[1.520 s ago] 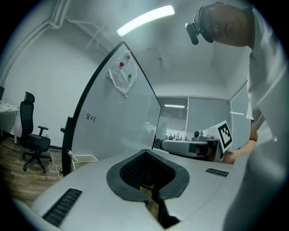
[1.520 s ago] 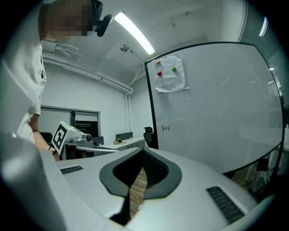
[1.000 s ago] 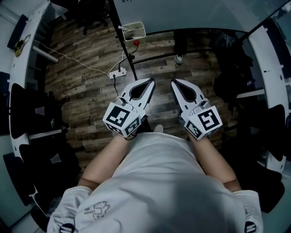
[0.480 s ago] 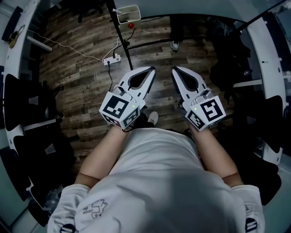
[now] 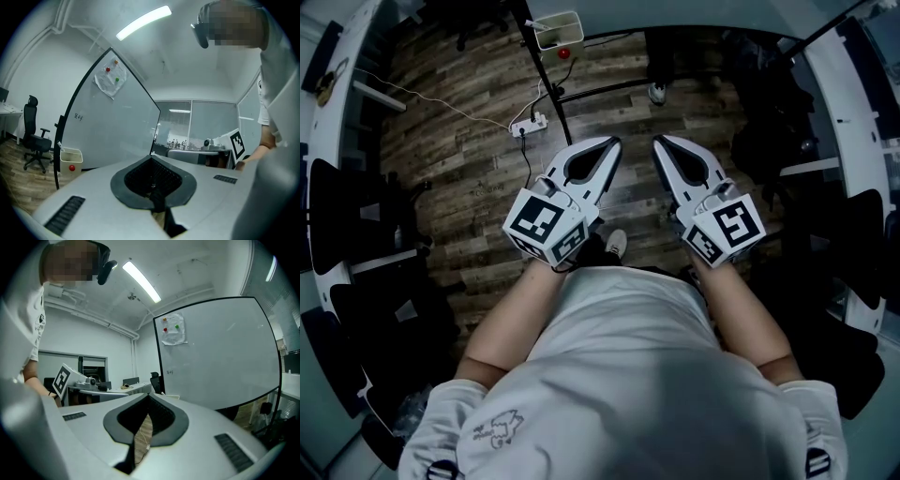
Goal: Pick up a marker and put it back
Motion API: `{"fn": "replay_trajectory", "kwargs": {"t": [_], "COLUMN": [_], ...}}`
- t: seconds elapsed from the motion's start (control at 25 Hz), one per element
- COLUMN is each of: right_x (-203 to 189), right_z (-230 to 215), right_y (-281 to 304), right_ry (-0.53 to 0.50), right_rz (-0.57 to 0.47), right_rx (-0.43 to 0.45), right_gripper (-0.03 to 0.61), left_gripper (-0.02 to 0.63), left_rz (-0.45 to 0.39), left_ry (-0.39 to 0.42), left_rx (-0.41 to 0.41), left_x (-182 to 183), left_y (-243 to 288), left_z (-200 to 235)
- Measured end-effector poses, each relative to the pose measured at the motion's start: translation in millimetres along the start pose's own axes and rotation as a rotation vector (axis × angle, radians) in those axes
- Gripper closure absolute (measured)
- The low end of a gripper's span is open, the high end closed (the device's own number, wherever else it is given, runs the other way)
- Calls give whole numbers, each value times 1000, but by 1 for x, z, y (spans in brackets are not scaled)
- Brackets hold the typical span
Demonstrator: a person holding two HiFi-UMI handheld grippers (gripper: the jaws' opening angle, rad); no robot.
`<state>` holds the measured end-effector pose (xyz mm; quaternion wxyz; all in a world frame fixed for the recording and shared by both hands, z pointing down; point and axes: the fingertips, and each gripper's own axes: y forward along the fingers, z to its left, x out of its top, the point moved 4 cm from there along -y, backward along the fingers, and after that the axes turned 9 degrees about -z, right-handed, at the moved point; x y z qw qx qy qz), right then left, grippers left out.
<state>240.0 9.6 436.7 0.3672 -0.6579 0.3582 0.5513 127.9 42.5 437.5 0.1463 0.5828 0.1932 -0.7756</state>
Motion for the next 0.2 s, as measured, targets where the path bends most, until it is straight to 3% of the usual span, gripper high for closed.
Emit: {"fn": "replay_trajectory", "kwargs": {"t": [0.2], "right_x": [-1], "right_z": [6], "right_y": [0], "right_ry": [-7], "right_rz": [-5], "right_rx": [4], "right_gripper": [568], "left_gripper": [609], "left_rz": [-9], "left_ry": [-5], "left_rx": [17], "left_x": [2], "left_y": [-3], "left_z": [-3]}}
